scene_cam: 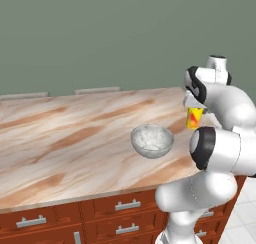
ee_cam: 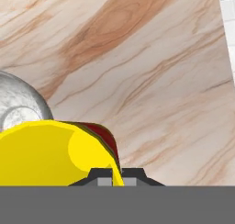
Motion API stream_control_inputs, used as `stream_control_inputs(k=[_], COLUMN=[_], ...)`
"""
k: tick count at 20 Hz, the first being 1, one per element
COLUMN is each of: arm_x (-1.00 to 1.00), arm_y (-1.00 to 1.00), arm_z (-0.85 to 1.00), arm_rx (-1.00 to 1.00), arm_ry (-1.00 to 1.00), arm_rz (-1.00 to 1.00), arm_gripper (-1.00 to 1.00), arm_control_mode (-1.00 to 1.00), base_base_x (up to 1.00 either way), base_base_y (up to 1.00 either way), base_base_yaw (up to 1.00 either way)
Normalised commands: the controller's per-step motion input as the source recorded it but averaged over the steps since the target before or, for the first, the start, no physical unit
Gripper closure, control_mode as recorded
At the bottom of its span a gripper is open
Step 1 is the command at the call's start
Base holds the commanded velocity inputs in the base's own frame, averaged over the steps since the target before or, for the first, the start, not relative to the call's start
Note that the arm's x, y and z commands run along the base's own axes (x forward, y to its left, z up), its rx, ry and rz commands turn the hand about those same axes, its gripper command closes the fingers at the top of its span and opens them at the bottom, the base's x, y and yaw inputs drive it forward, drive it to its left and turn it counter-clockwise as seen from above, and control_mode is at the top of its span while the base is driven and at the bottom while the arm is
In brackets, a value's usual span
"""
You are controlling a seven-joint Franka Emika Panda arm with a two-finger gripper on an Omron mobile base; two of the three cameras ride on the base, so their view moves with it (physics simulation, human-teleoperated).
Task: Pick the cup and bowl and place them in the sink. Then turn on the water.
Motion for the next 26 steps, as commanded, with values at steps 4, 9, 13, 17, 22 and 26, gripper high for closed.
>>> stream_control_inputs(k=[4,9,13,17,22,26], arm_x=[-0.05,-0.01,0.00,0.00,0.00,-0.03], arm_y=[0.55,0.51,0.60,0.60,0.44,0.03], arm_z=[0.52,0.48,0.42,0.29,0.00,-0.02], arm_rx=[0.00,0.00,0.00,0.00,0.00,0.00], arm_ry=[0.00,0.00,0.00,0.00,0.00,0.00], arm_rz=[0.00,0.00,0.00,0.00,0.00,0.00], arm_gripper=[1.00,1.00,1.00,1.00,1.00,1.00], arm_control_mode=[-1.00,-1.00,-1.00,-1.00,-1.00,-1.00], base_base_x=[0.00,0.00,0.00,0.00,0.00,0.00], base_base_y=[0.00,0.00,0.00,0.00,0.00,0.00], base_base_yaw=[0.00,0.00,0.00,0.00,0.00,0.00])
